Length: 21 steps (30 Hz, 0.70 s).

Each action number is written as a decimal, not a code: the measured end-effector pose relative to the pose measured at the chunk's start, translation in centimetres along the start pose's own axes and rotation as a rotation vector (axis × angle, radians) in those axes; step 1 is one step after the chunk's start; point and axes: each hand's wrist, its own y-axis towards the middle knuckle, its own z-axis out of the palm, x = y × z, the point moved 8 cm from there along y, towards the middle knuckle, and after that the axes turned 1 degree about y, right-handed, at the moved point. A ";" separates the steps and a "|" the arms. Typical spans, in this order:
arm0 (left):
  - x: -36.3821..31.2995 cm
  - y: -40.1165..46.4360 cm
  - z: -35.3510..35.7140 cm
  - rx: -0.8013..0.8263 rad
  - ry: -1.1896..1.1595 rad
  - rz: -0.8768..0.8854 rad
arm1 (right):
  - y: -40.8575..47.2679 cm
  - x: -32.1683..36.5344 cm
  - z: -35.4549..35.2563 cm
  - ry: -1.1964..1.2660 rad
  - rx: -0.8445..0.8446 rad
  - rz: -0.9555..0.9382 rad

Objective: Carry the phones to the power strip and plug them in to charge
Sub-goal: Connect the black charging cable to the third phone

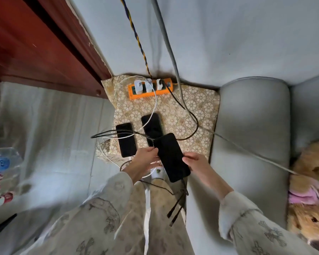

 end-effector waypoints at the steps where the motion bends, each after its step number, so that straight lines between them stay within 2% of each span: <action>1: 0.6 0.7 -0.1 -0.025 0.048 -0.005 | 0.4 -1.1 -0.5 -0.033 -0.018 0.012; 4: 1.6 2.3 -1.3 -0.119 0.211 0.043 | 1.4 -3.8 -2.0 -0.215 -0.080 0.042; 8: 2.4 4.1 -1.5 -0.118 0.687 0.152 | 2.8 -7.0 -3.5 -0.299 -0.183 0.126; 15: 3.1 8.6 -2.5 -0.195 1.371 0.296 | 9.1 -7.2 -4.9 -0.023 -0.330 0.166; 21: 3.7 10.2 -5.3 -0.289 1.557 0.392 | 13.7 -5.3 -4.1 0.282 -0.344 0.135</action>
